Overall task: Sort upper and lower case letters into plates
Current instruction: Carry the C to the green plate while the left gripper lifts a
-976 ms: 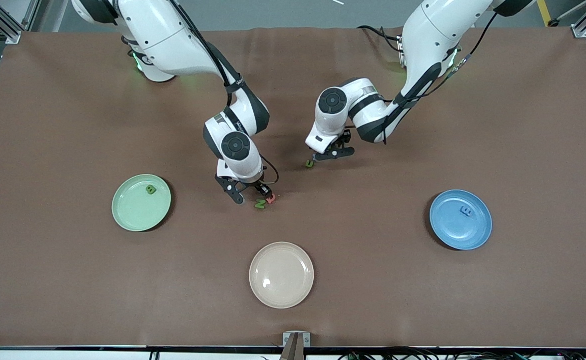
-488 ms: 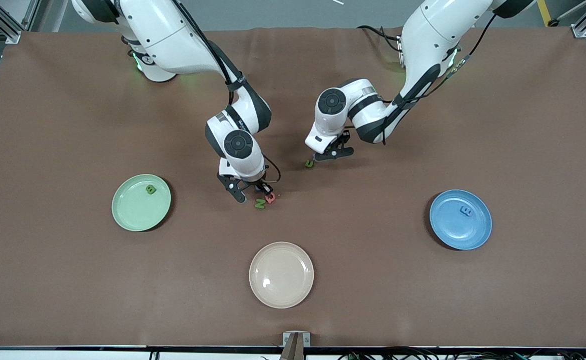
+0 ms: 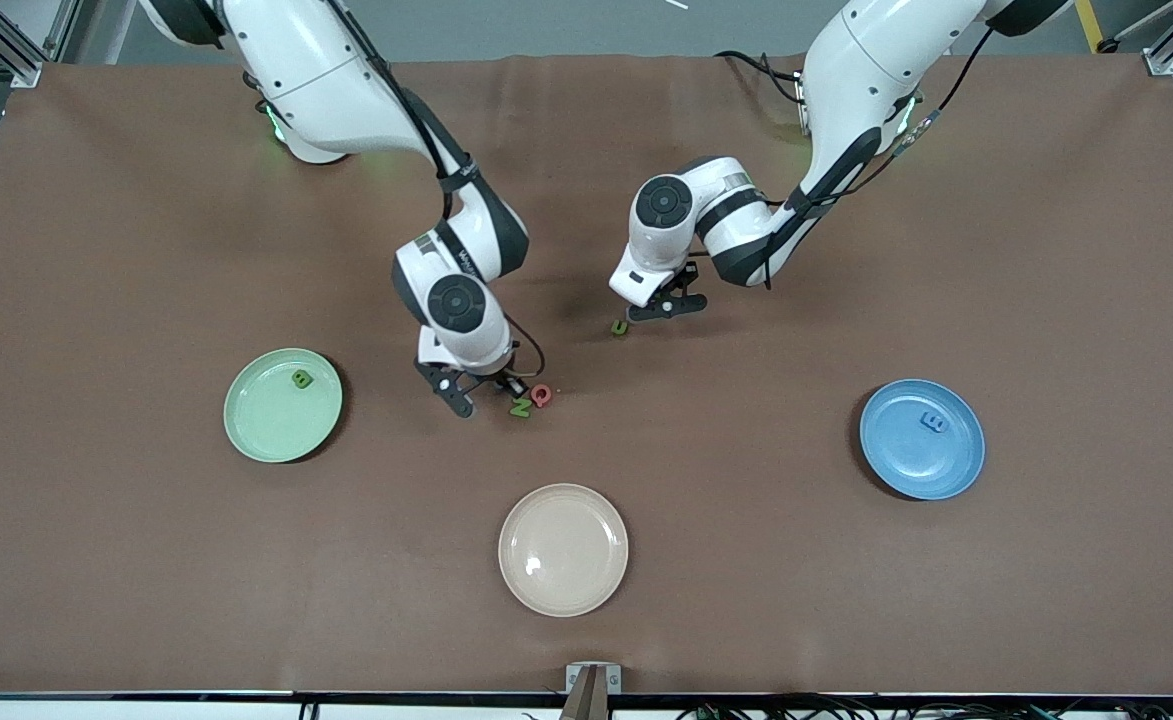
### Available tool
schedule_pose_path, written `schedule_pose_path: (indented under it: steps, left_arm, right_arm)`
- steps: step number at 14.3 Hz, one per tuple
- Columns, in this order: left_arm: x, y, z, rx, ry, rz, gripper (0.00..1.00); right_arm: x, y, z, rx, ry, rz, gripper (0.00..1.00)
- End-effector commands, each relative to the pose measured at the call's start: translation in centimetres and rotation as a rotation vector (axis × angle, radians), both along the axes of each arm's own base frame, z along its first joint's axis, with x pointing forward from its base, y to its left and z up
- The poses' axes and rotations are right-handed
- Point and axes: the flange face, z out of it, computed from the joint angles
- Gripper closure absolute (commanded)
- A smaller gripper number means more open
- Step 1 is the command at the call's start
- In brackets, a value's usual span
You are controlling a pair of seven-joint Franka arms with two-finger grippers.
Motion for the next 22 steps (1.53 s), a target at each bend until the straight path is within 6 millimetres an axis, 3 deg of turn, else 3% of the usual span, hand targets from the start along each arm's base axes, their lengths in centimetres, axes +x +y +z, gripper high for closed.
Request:
schedule_pose_path:
  steps: [1,3,6,9,12,14,16,19,20,22]
  left_arm:
    - [-0.1,0.2,-0.7,0.011,-0.006,0.001,0.73]
    - [0.2,0.2,-0.1,0.008,-0.018,0.004,0.76]
    - [1.1,0.7,1.6,0.015,-0.046,0.012,0.78]
    - [2.0,1.2,4.3,0.046,-0.081,-0.006,0.79]
    - [4.3,3.4,8.7,0.066,-0.094,-0.051,0.79]
    - [6.3,6.1,11.5,0.083,-0.055,-0.112,0.8]
    - [9.1,10.2,14.7,0.092,0.002,-0.178,0.8]
    - [13.4,19.9,18.8,0.035,0.059,-0.311,0.8]
    - [14.9,24.1,19.8,0.0,0.056,-0.367,0.8]
    - [16.9,30.3,20.0,-0.027,0.049,-0.474,0.8]
  right_arm:
    - [1.8,-5.8,4.6,0.011,0.03,0.083,1.0]
    - [2.4,-10.2,6.5,0.023,0.025,0.176,1.0]
    - [3.6,-19.0,8.2,0.039,0.017,0.309,1.0]
    - [4.8,-26.9,8.1,0.064,0.02,0.409,1.0]
    - [5.8,-34.6,7.5,0.079,-0.015,0.486,0.99]
    - [6.0,-36.8,5.8,0.077,-0.033,0.519,0.99]
    - [6.1,-37.0,4.6,0.075,-0.038,0.52,0.99]
    - [5.7,-37.1,2.8,0.084,-0.007,0.523,0.98]
    - [5.5,-37.4,2.3,0.089,0.004,0.533,0.98]
    - [4.6,-38.7,1.1,0.097,0.024,0.517,0.96]
